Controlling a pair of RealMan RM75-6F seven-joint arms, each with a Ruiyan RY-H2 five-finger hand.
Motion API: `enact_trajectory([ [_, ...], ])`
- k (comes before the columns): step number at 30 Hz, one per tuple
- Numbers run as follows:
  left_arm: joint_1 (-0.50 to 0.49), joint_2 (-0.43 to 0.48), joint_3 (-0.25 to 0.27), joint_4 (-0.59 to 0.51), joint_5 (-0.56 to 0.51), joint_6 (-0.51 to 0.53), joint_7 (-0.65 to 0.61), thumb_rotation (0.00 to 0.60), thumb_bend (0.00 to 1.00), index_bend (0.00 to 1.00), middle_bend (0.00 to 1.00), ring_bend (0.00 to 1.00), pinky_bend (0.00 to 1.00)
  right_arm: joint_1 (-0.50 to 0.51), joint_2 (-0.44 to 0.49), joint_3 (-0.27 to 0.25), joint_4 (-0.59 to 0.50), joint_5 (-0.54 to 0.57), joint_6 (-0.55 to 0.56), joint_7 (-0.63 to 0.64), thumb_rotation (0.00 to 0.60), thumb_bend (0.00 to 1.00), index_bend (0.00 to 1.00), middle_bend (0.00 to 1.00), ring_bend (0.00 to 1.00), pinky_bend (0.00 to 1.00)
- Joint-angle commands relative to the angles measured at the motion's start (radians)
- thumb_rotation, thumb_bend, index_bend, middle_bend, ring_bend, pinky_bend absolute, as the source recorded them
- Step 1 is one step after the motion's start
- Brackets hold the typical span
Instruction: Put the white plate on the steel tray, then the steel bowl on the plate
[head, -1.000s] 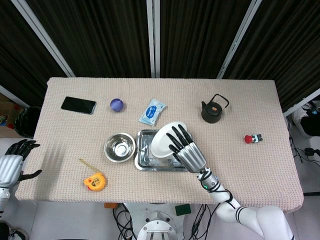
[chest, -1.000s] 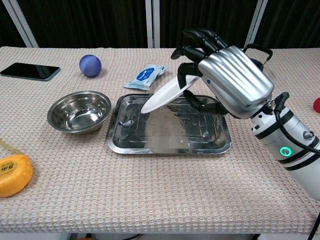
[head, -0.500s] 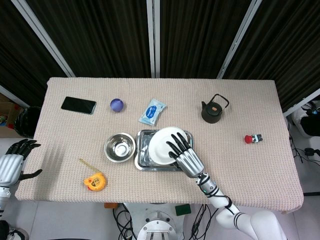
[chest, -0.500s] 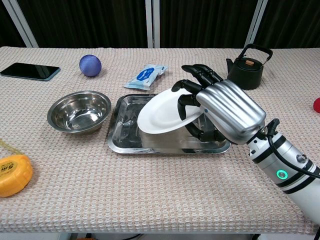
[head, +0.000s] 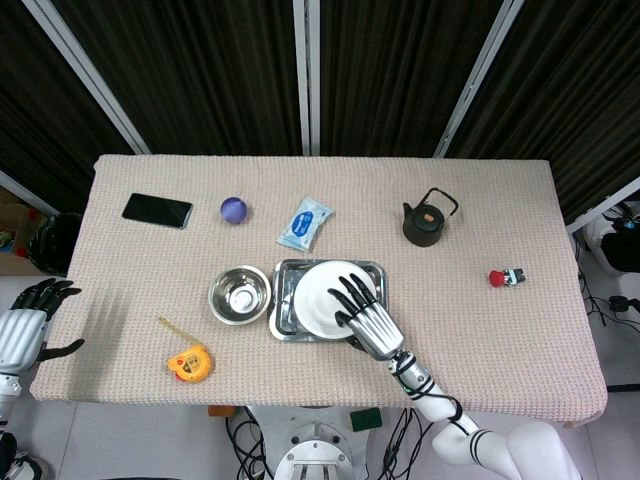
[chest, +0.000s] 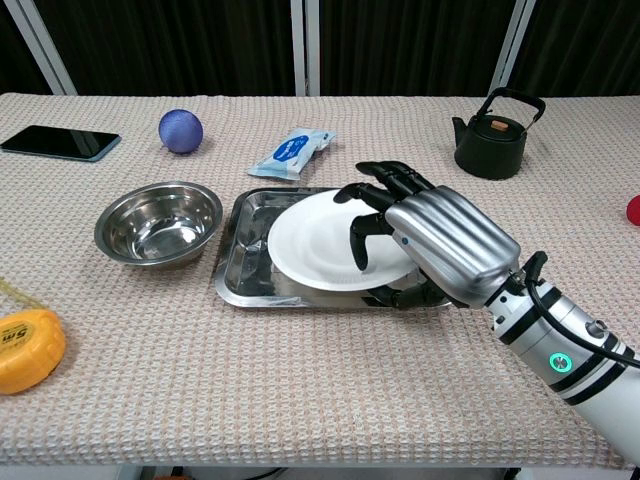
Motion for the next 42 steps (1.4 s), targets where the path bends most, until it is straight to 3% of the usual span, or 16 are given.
enact_trajectory([
  [1, -0.001, -0.001, 0.000, 0.002, -0.001, -0.002, -0.001, 0.600, 0.07, 0.25, 0.18, 0.10, 0.16, -0.002, 0.014, -0.003, -0.020, 0.009, -0.021, -0.010, 0.600, 0.19, 0.27, 0.08, 0.00, 0.00],
  [5, -0.001, -0.002, 0.001, 0.003, 0.000, -0.003, -0.001, 0.600, 0.07, 0.25, 0.18, 0.10, 0.16, -0.003, 0.061, 0.010, -0.127, 0.047, -0.082, -0.036, 0.600, 0.14, 0.06, 0.01, 0.00, 0.00],
  [7, -0.001, -0.002, 0.000, 0.003, 0.000, -0.002, -0.001, 0.600, 0.07, 0.25, 0.18, 0.10, 0.16, -0.001, 0.087, 0.016, -0.182, 0.054, -0.093, -0.052, 0.600, 0.12, 0.01, 0.00, 0.00, 0.00],
  [11, 0.000, 0.000, -0.001, -0.001, -0.002, 0.001, 0.002, 0.600, 0.07, 0.25, 0.18, 0.10, 0.16, 0.000, 0.147, 0.028, -0.302, 0.075, -0.123, -0.085, 0.600, 0.08, 0.00, 0.00, 0.00, 0.00],
  [18, 0.000, 0.011, -0.003, -0.017, -0.002, 0.005, 0.015, 0.600, 0.07, 0.25, 0.18, 0.10, 0.16, 0.038, 0.390, 0.093, -0.716, 0.249, -0.348, -0.254, 0.600, 0.01, 0.00, 0.00, 0.00, 0.00],
  [23, -0.002, 0.014, -0.004, -0.028, -0.003, -0.001, 0.024, 0.600, 0.07, 0.25, 0.18, 0.10, 0.16, 0.051, 0.523, 0.103, -0.889, 0.341, -0.424, -0.419, 0.600, 0.00, 0.00, 0.00, 0.00, 0.00],
  [29, -0.007, 0.020, -0.004, -0.042, -0.001, -0.004, 0.038, 0.600, 0.07, 0.25, 0.18, 0.10, 0.16, 0.065, 0.622, 0.111, -0.995, 0.466, -0.482, -0.516, 0.600, 0.00, 0.00, 0.00, 0.00, 0.00],
  [32, -0.008, 0.024, -0.005, -0.052, 0.001, 0.000, 0.047, 0.600, 0.07, 0.25, 0.18, 0.10, 0.16, 0.057, 0.650, 0.112, -1.022, 0.472, -0.466, -0.502, 0.600, 0.00, 0.00, 0.00, 0.00, 0.00],
  [35, -0.013, 0.032, -0.007, -0.065, 0.005, 0.001, 0.059, 0.600, 0.07, 0.25, 0.18, 0.10, 0.16, 0.023, 0.681, 0.103, -1.032, 0.402, -0.400, -0.425, 0.600, 0.00, 0.00, 0.00, 0.00, 0.00],
  [42, -0.087, 0.045, -0.009, -0.108, 0.107, 0.022, 0.089, 0.600, 0.07, 0.25, 0.19, 0.10, 0.16, -0.116, 0.741, 0.102, -0.956, 0.212, -0.093, -0.168, 0.600, 0.00, 0.00, 0.00, 0.00, 0.00],
])
